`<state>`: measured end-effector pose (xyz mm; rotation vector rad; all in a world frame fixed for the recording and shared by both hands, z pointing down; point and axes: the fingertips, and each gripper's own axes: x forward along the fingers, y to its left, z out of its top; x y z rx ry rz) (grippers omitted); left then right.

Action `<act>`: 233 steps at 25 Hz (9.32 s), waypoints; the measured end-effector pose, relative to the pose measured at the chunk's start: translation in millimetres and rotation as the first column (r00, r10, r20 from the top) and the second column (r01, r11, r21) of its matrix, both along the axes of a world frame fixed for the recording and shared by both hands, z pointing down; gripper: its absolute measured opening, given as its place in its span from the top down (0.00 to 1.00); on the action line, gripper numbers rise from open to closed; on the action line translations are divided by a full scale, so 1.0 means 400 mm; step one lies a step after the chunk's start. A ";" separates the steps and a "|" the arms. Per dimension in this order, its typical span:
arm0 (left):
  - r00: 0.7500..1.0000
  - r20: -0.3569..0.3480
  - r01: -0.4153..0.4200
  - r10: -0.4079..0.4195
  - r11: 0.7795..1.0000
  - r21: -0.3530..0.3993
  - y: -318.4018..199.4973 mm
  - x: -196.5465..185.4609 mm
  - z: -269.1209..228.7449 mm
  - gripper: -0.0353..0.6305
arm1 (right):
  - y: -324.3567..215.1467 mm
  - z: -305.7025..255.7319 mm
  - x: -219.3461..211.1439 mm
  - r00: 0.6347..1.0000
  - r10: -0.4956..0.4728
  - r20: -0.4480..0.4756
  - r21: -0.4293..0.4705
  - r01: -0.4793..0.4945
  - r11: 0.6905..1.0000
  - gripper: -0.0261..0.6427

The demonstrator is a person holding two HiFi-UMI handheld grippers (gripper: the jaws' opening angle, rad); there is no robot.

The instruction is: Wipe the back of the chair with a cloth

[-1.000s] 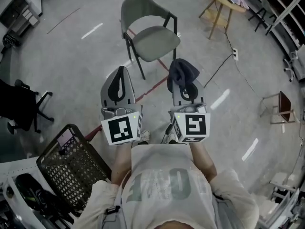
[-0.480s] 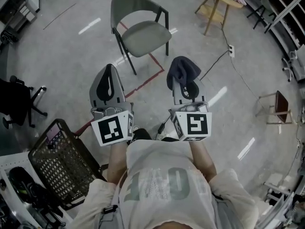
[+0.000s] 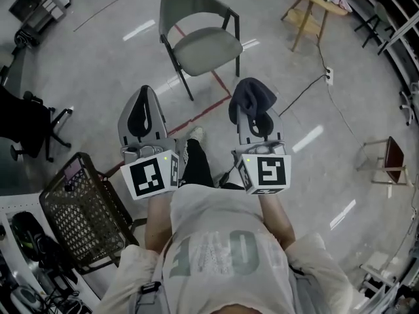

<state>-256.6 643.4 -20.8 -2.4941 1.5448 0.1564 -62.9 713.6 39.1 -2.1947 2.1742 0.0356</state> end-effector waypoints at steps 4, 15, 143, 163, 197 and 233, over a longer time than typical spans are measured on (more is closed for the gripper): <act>1.000 0.001 -0.005 0.005 1.000 0.004 -0.023 0.031 0.021 0.92 | -0.027 0.028 0.032 1.000 0.003 0.011 0.007 -0.003 1.000 0.88; 0.999 -0.018 -0.050 0.050 0.999 0.008 -0.233 0.122 0.132 0.92 | -0.232 0.140 0.101 1.000 0.011 -0.004 -0.005 -0.011 1.000 0.88; 0.987 -0.037 0.142 -0.157 0.955 -0.259 -1.964 0.519 0.842 0.92 | -2.341 0.726 0.320 0.942 -0.321 -0.101 -0.198 0.297 0.934 0.88; 0.989 -0.035 0.126 -0.140 0.955 -0.270 -1.951 0.554 0.863 0.92 | -2.298 0.733 0.457 0.969 -0.207 -0.138 -0.198 0.178 0.964 0.88; 0.917 0.000 0.374 -0.399 0.858 -0.352 -1.842 0.264 0.976 0.92 | -2.148 0.878 -0.158 0.632 -0.769 -0.090 -0.317 0.714 0.624 0.88; 0.983 -0.044 0.152 -0.178 0.924 -0.351 -1.954 0.568 1.001 0.92 | -2.286 0.872 0.421 0.959 -0.221 -0.179 -0.266 0.169 0.949 0.88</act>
